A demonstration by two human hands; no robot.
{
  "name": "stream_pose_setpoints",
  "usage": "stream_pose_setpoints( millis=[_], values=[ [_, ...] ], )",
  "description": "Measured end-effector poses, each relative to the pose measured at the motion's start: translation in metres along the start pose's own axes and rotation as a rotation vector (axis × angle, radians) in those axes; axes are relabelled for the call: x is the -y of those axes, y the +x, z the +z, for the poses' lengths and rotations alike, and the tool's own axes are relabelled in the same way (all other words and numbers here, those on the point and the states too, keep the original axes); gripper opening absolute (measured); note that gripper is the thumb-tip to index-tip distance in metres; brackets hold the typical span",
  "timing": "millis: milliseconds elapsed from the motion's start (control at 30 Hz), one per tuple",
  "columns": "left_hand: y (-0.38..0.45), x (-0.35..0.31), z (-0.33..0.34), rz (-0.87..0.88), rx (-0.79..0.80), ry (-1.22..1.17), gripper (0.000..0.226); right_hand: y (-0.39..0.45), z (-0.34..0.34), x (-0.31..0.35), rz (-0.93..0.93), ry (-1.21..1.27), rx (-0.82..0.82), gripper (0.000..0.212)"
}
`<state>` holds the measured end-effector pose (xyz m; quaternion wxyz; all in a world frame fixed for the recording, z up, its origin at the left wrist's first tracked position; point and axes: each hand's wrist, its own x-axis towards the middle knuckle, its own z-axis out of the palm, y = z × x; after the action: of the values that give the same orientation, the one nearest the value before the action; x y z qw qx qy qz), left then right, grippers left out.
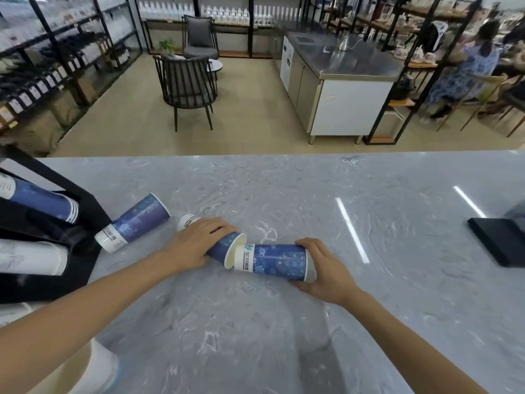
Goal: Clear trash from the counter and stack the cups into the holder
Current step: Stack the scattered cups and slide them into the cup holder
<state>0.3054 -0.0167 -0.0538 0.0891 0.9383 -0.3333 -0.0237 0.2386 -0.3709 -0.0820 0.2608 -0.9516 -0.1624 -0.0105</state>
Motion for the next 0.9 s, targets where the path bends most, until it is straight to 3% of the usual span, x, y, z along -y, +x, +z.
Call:
stream_pose_setpoints(
  millis=[300, 733, 900],
  values=[
    [-0.025, -0.04, -0.031, 0.119, -0.105, 0.173, 0.081, -0.019, 0.0, 0.044, -0.113, 0.118, -0.087, 0.083],
    [-0.05, -0.091, -0.059, 0.156, -0.25, 0.043, 0.074, -0.017, -0.008, 0.102, -0.281, 0.168, -0.136, 0.104],
    [-0.054, -0.09, -0.054, 0.117, -0.269, 0.002, 0.075, -0.01, -0.001, 0.104, -0.297, 0.212, -0.115, 0.097]
  ],
)
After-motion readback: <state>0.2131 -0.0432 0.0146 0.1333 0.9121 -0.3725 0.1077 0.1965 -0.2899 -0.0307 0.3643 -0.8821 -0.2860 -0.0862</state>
